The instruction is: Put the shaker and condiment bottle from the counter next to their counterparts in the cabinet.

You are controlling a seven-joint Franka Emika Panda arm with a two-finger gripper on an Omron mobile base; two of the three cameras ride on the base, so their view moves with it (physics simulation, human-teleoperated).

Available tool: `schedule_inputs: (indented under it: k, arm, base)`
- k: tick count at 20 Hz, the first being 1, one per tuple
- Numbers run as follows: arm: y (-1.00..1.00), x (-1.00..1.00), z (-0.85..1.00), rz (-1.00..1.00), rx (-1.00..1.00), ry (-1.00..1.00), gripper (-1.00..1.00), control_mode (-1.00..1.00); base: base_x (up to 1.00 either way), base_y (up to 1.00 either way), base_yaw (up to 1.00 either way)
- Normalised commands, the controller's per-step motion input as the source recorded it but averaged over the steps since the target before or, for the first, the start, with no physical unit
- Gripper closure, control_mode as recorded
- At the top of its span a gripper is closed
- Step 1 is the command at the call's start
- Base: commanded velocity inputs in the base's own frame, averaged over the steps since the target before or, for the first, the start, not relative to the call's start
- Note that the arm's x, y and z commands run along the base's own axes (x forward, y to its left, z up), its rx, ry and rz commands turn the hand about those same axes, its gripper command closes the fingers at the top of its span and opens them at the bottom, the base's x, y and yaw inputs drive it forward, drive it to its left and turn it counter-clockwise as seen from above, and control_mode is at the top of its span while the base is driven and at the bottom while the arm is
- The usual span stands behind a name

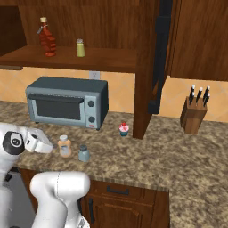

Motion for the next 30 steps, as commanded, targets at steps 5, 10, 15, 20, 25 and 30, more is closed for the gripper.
schedule_inputs:
  k: [5, 10, 15, 20, 25, 30]
  arm:
    - [0.12, 0.07, -0.22, -0.05, -0.04, -0.17, -1.0, -1.0]
    - [0.06, 0.08, -0.18, -0.04, 0.0, -0.06, -1.0, -1.0]
    - [0.17, 0.27, -0.03, 0.0, 0.0, 0.0, -1.0, -1.0]
    - [0.12, 0.16, -0.18, -0.05, 0.0, 0.0, -1.0, -1.0]
    - [0.08, 0.01, -0.18, -0.15, -0.01, 0.0, -1.0, -1.0]
    - [0.13, 0.05, -0.02, -0.1, 0.0, 0.0, -1.0, -1.0]
  base:
    - [0.0, 0.0, 0.0]
    - [0.0, 0.0, 0.0]
    - [0.0, 0.0, 0.0]
    - [0.0, 0.0, 0.0]
    - [0.0, 0.0, 0.0]
    - [0.0, 0.0, 0.0]
